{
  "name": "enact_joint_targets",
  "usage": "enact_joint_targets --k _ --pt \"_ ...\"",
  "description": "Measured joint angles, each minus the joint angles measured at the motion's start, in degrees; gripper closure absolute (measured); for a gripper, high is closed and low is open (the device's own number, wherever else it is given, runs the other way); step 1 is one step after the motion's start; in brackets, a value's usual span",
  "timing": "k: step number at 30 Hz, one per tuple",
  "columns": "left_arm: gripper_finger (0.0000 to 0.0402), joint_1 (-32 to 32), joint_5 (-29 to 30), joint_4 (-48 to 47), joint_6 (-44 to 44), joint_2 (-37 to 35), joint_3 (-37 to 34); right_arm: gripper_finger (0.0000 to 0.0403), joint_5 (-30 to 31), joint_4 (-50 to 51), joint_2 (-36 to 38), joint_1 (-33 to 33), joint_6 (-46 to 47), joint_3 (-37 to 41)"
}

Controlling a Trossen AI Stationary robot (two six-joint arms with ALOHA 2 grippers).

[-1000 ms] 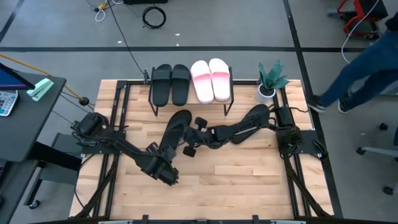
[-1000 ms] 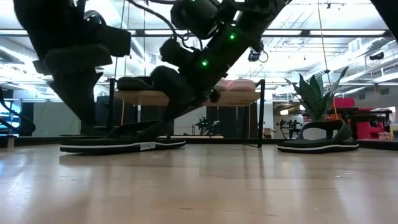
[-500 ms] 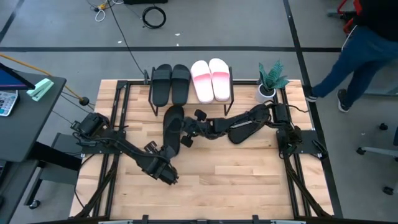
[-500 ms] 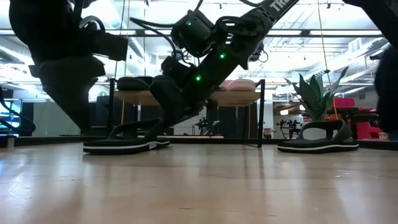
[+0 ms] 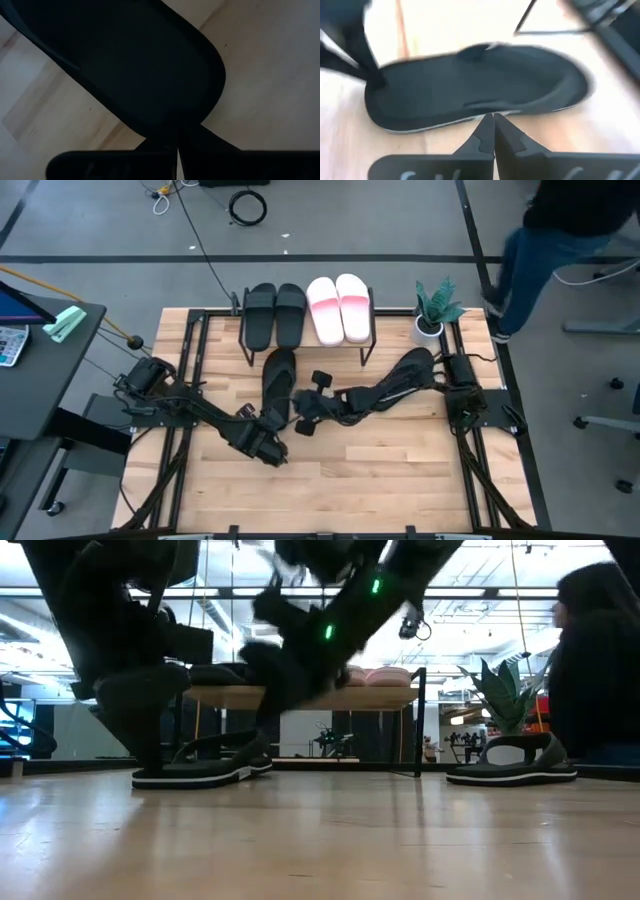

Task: Pick and place slides into the shelf
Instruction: Move the left black flip flop under the shelf

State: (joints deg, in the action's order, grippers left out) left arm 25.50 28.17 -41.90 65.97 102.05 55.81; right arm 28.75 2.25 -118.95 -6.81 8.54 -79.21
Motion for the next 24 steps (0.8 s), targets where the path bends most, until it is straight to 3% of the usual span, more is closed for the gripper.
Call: enact_joint_targets --k 6,16,24 --pt "0.0398 -2.37 -0.09 0.44 -2.55 0.14 -0.09 0.0403 5.02 4.25 8.04 -1.57 1.33 -0.07" --pt "0.0397 -11.83 0.35 2.97 -11.64 0.28 -0.24 0.0403 9.94 9.61 21.54 -8.35 -1.75 -0.10" --pt "0.0397 -21.26 0.45 3.97 -18.60 0.17 -0.24 0.0403 13.99 19.62 26.10 -14.50 2.57 -0.12"
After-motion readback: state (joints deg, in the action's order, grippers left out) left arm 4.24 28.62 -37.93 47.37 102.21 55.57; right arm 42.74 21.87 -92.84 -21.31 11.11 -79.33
